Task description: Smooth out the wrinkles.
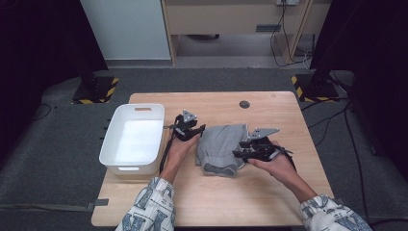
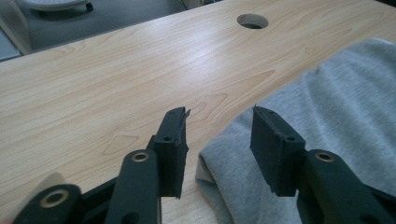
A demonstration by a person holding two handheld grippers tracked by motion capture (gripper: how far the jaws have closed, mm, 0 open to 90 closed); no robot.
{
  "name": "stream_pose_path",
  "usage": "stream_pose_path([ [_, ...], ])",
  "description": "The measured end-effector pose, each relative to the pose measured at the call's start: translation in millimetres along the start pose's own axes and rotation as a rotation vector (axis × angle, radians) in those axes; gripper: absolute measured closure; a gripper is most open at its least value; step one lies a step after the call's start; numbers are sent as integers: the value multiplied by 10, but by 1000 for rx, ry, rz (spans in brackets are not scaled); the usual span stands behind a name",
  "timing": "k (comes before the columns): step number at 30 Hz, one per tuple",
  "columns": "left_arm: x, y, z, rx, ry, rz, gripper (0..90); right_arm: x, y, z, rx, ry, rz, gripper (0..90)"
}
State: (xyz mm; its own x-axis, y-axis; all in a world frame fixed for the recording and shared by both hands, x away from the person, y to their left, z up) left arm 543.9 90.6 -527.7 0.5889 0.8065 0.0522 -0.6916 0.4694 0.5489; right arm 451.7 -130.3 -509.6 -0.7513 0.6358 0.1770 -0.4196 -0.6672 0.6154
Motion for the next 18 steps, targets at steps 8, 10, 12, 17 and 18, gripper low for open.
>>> stream_pose_path([
  [8, 54, -111, -129, 52, 12, 4, 414, 35, -83, -80, 35, 3, 10, 415],
  [10, 44, -164, -182, 81, 6, -7, 393, 23, -91, -109, 46, 4, 8, 414],
  [12, 21, -204, -215, 95, -4, -19, 393, 18, -98, -130, 51, 3, 6, 412],
  [17, -30, -264, -243, 103, -12, -39, 460, 3, -144, -192, 68, 16, -5, 414],
  [18, -43, -270, -239, 104, -18, -42, 489, 0, -156, -202, 72, 20, -8, 419],
])
Point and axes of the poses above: each handheld gripper's, and its own axes: y roughly backward along the jaws, z roughly out of its top, x roughly to its left, the point moved 6 cm from there along -y, roughly forward along the jaws, and after that the axes turned 5 degrees about -y, right-handed, at the moved point
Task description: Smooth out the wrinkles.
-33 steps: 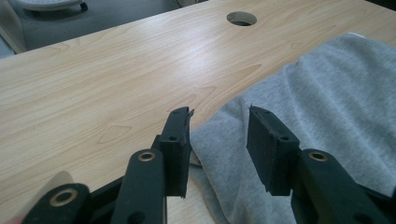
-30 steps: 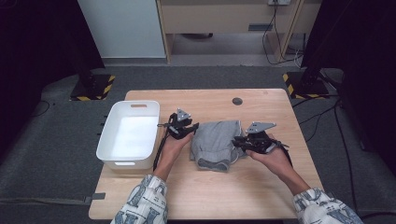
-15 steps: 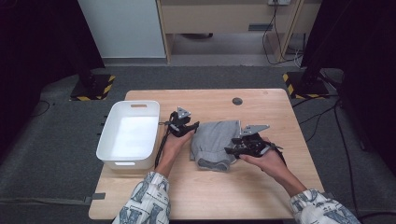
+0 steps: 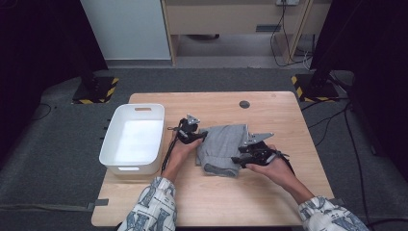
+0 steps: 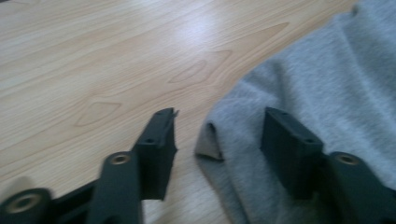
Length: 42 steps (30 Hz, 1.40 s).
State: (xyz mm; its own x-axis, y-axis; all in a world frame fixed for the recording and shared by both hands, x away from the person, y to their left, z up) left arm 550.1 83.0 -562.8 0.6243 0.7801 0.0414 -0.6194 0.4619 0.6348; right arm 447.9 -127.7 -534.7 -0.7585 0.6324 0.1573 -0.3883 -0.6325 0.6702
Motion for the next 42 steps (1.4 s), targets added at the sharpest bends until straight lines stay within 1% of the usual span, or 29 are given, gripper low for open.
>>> stream_pose_path([
  [1, 0, 0, 0, 0, 0, 0, 512, 0, 0, 0, 0, 0, 0, 419],
  [2, -22, -13, 4, 12, -11, -8, 564, -8, -30, -21, 9, 7, -6, 421],
  [4, -35, -23, 11, 17, -13, -14, 631, -27, -50, -33, 10, 5, -10, 424],
  [7, -37, -35, 12, 24, -14, -21, 721, -61, -73, -46, 9, 6, -15, 432],
  [8, -29, -44, 17, 23, -6, -22, 752, -75, -85, -54, 12, 8, -20, 432],
  [12, 4, -62, 33, 20, 5, -11, 815, -117, -120, -52, 6, 4, -33, 436],
  [13, 25, -76, 48, 18, 10, -2, 815, -138, -133, -45, 2, 2, -37, 437],
  [14, 56, -92, 68, 4, 18, 17, 824, -196, -169, -14, -15, -18, -50, 438],
  [16, 95, -120, 83, -3, 38, 26, 828, -234, -193, 8, -24, -26, -60, 438],
  [17, 95, -120, 83, -3, 38, 26, 829, -259, -213, 29, -30, -33, -64, 435],
  [18, 126, -142, 97, -8, 47, 37, 831, -275, -229, 46, -33, -41, -67, 431],
  [20, 149, -156, 109, -11, 47, 44, 833, -289, -241, 59, -37, -46, -74, 428],
  [21, 185, -169, 124, -8, 45, 52, 833, -341, -278, 94, -47, -66, -78, 427],
  [22, 204, -171, 130, -10, 45, 58, 834, -364, -291, 111, -50, -71, -83, 427],
  [24, 239, -172, 129, -23, 60, 63, 834, -394, -311, 147, -57, -92, -89, 425],
  [26, 262, -188, 105, -23, 79, 58, 835, -390, -312, 184, -68, -104, -90, 421],
  [29, 262, -194, 102, -23, 76, 55, 838, -330, -305, 215, -74, -94, -83, 424],
  [31, 260, -189, 112, -28, 75, 57, 842, -277, -308, 203, -59, -69, -77, 444],
  [32, 260, -189, 112, -28, 75, 57, 844, -277, -308, 203, -59, -69, -77, 444],
  [33, 256, -187, 114, -27, 72, 58, 845, -239, -313, 185, -50, -54, -70, 516],
  [34, 256, -187, 114, -27, 72, 58, 846, -239, -313, 185, -50, -54, -70, 516],
  [35, 255, -185, 115, -28, 72, 57, 846, -232, -321, 173, -41, -47, -69, 542],
  [36, 255, -182, 118, -30, 75, 56, 847, -224, -353, 134, -18, -46, -63, 594],
  [37, 258, -177, 122, -34, 79, 53, 847, -224, -353, 134, -18, -46, -63, 594],
  [38, 260, -167, 130, -40, 80, 51, 848, -220, -372, 118, -12, -40, -63, 645],
  [39, 262, -163, 132, -40, 79, 49, 849, -221, -373, 118, -11, -42, -64, 669],
  [40, 262, -163, 132, -40, 79, 49, 849, -221, -373, 118, -11, -42, -64, 669],
  [41, 264, -158, 134, -41, 80, 47, 850, -232, -364, 123, -14, -48, -68, 744],
  [42, 264, -158, 134, -41, 80, 47, 850, -232, -364, 123, -14, -48, -68, 744],
])
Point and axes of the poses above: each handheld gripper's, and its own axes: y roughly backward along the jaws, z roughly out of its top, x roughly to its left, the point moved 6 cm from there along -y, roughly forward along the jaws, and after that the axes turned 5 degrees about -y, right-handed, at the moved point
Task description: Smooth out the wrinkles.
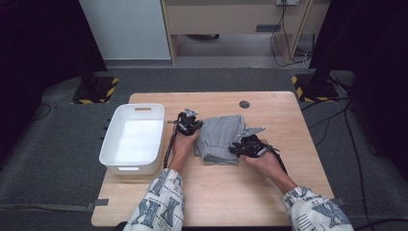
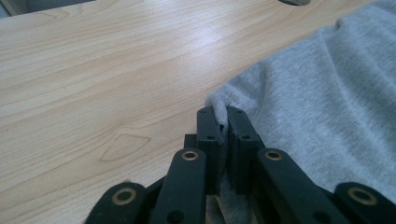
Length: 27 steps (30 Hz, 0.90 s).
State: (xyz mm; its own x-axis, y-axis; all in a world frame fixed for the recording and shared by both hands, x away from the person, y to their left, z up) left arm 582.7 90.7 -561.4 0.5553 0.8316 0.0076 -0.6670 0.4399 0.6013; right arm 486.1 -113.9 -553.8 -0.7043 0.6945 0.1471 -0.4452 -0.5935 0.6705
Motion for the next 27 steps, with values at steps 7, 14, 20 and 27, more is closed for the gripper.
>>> stream_pose_path([
  [7, 26, 5, 15, 4, 5, 2, 853, -7, 162, 21, -13, -12, 22, 826],
  [14, -7, 0, 105, 11, -20, 6, 855, 15, 302, -56, 0, 16, 33, 841],
  [20, -28, -40, 94, 29, -28, 3, 856, -22, 393, -135, 0, 20, 35, 845],
  [27, -76, -44, 106, 25, -24, 4, 680, -51, 405, -115, -26, 8, 48, 694],
])
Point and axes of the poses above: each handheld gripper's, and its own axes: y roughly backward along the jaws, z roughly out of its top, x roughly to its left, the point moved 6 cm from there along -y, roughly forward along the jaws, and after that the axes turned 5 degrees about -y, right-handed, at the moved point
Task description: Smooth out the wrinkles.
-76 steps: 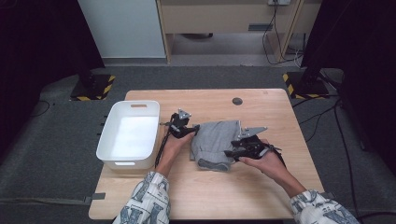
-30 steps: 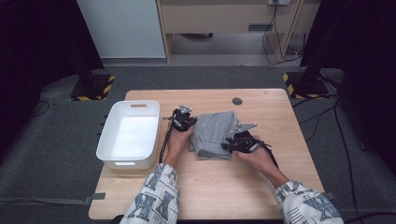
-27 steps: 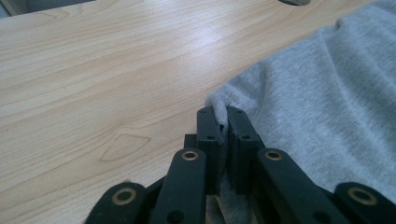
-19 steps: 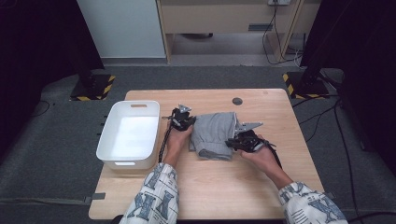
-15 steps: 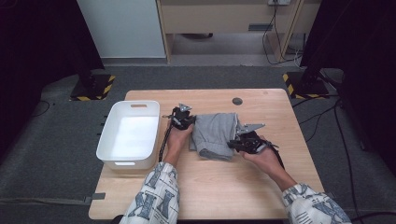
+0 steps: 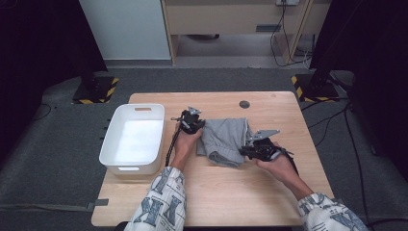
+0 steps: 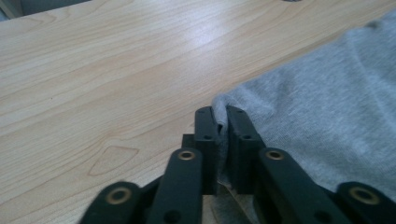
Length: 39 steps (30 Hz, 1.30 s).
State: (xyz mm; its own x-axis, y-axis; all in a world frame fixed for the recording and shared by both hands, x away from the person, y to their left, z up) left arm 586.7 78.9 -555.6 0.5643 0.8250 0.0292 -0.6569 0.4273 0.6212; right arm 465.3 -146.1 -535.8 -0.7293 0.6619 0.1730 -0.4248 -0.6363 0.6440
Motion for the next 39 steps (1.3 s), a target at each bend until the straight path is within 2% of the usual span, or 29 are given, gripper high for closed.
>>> stream_pose_path([
  [1, 1, 33, 26, -13, 4, 17, 594, -8, 2, 7, -2, -3, -9, 601],
  [2, -6, 52, 37, -27, 7, 14, 543, -20, 6, 16, -5, -5, -20, 549],
  [5, -50, 99, 36, -28, -6, 5, 430, -59, 33, 42, -29, -12, -39, 418],
  [6, -50, 99, 36, -28, -6, 5, 399, -59, 33, 42, -29, -12, -39, 418],
  [7, -65, 111, 29, -23, -7, 1, 399, -77, 43, 50, -35, -14, -47, 387],
  [8, -80, 126, 19, -20, -6, -3, 335, -120, 65, 68, -52, -19, -63, 322],
  [10, -105, 149, -6, -9, 0, -14, 291, -150, 75, 78, -57, -30, -73, 282],
  [15, -125, 205, -12, -17, -3, -15, 274, -205, 86, 118, -71, -52, -94, 269],
  [19, -146, 264, 9, -34, 5, -24, 265, -219, 77, 136, -68, -51, -103, 253],
  [25, -198, 313, 20, -30, -4, -38, 236, -225, 76, 153, -72, -49, -112, 194],
  [26, -219, 333, 29, -29, -8, -40, 211, -226, 77, 174, -81, -54, -118, 154],
  [29, -235, 356, 40, -27, -17, -41, 180, -219, 71, 210, -90, -59, -125, 107],
  [39, -219, 487, 80, -16, -20, -71, 89, -172, 20, 317, -78, -46, -119, 88],
])
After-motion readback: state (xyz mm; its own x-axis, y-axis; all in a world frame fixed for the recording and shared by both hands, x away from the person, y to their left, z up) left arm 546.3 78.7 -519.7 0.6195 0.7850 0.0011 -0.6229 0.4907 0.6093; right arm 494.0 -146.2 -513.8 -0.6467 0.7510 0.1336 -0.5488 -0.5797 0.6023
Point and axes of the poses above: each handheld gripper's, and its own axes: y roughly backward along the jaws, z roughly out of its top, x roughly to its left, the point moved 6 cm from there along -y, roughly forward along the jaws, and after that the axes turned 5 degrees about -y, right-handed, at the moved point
